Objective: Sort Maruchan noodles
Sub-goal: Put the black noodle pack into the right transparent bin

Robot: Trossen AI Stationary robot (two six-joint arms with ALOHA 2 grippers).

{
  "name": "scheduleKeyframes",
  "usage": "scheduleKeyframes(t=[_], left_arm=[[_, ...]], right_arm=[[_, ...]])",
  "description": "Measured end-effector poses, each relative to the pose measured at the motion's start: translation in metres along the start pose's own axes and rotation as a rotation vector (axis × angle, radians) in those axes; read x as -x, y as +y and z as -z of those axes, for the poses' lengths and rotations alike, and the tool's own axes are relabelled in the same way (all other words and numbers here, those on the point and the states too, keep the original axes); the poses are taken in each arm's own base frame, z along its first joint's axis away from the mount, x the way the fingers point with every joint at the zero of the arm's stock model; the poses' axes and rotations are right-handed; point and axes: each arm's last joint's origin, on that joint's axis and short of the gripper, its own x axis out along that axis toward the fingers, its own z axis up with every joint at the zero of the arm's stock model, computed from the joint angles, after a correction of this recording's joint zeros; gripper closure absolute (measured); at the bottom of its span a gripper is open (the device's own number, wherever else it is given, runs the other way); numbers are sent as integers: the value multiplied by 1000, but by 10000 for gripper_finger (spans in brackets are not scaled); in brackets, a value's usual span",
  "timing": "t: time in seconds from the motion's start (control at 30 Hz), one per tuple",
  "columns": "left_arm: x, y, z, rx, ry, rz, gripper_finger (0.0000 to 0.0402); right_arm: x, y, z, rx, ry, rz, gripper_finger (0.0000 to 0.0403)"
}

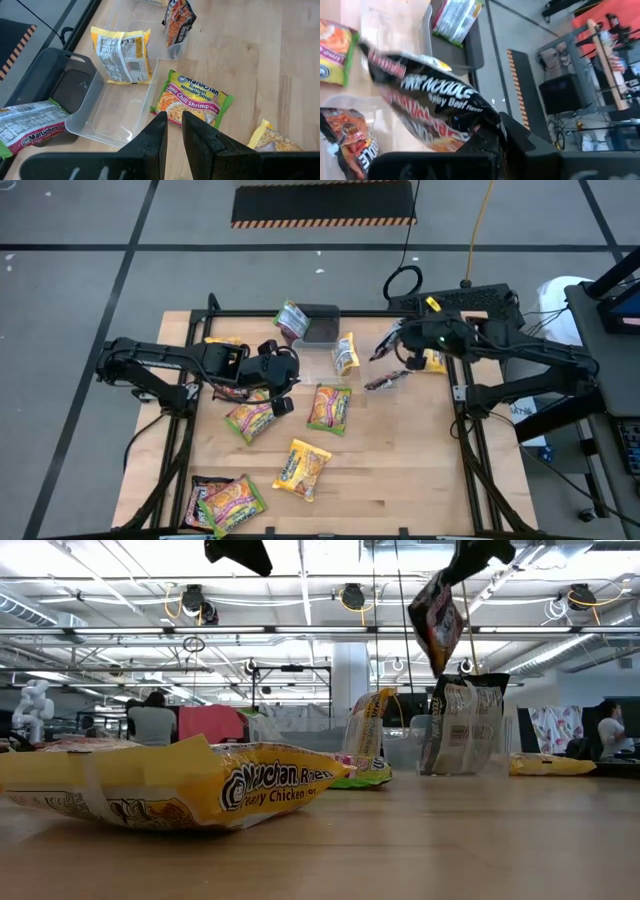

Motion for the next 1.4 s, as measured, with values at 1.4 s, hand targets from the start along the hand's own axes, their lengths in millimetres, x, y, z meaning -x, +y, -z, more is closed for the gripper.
scheduleKeyframes(t=[1.4], left_arm=[[-11, 17, -3, 14, 18, -61, 337]], right_arm=[[-85, 27, 51, 56, 320, -250, 403]])
